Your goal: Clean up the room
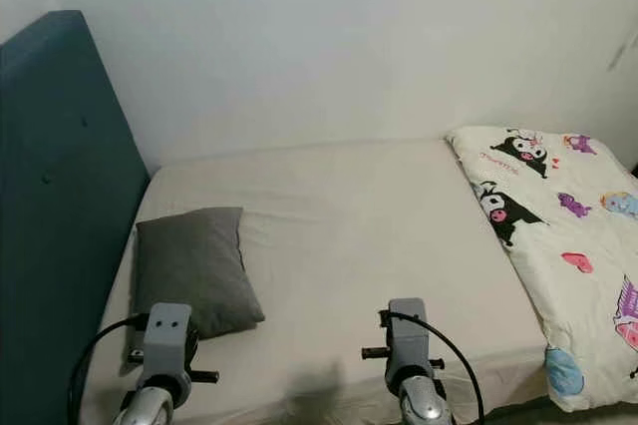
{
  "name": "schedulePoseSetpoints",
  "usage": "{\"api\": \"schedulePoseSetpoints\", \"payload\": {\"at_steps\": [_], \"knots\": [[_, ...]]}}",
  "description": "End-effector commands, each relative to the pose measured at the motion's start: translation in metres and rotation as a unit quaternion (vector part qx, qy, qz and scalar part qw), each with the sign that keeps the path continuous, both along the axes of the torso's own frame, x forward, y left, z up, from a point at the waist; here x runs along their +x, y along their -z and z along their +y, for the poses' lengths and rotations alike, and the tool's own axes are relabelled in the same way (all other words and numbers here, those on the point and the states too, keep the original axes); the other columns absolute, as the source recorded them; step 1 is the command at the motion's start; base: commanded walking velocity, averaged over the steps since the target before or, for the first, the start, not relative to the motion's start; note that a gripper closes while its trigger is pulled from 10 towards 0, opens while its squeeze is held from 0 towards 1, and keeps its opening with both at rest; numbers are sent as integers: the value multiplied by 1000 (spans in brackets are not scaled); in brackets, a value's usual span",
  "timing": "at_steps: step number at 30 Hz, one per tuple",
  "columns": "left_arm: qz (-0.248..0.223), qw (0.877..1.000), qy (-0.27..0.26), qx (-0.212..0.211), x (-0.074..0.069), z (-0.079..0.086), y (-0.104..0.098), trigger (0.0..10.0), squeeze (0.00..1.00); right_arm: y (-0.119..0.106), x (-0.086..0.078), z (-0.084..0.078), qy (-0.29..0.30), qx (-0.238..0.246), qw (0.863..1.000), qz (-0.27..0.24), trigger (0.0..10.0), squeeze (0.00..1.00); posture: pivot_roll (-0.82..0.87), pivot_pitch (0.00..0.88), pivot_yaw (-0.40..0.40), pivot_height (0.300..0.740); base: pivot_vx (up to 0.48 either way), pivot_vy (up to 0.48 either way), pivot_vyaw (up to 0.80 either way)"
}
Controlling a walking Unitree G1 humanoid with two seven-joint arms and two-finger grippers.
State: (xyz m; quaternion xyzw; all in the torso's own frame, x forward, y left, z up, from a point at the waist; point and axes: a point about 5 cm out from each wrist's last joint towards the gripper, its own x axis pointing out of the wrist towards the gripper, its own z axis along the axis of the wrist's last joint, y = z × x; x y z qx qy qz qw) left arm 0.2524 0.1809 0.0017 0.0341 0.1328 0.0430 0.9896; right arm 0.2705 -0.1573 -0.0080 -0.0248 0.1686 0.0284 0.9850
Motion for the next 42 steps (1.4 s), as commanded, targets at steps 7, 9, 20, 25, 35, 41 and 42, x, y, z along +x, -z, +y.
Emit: {"api": "schedulePoseSetpoints", "payload": {"at_steps": [7,9,20,25,35,41,42], "knots": [[-1,1000,2,-8,-3,-3,1,10000,0,5,-5,1,-5,3,1000,12,10000,0,-52,102,-46,740,0,0,0],[-1,1000,3,-9,-3,-4,1,10000,0,5,-4,1,-5,4,1000,13,10000,0,-52,102,-46,740,0,0,0],[-5,1000,12,-7,-2,-5,-1,10000,0,5,-4,0,-7,3,1000,16,10000,0,-50,95,-47,740,0,0,0],[-8,1000,18,-6,-1,-6,-2,10000,0,6,-4,0,-9,4,1000,20,10000,0,-49,87,-48,740,0,-402,0],[-9,1000,20,-7,-2,-7,-2,10000,0,6,-5,0,-9,5,1000,22,10000,0,-49,78,-51,740,0,-480,0],[-9,1000,21,-7,-3,-7,-2,10000,0,7,-6,-1,-10,5,1000,24,10000,0,-50,75,-52,740,0,-480,0],[-8,1000,22,-7,-3,-7,-2,10000,0,8,-7,-1,-10,5,1000,25,10000,0,-49,74,-52,740,0,-480,0]]}}
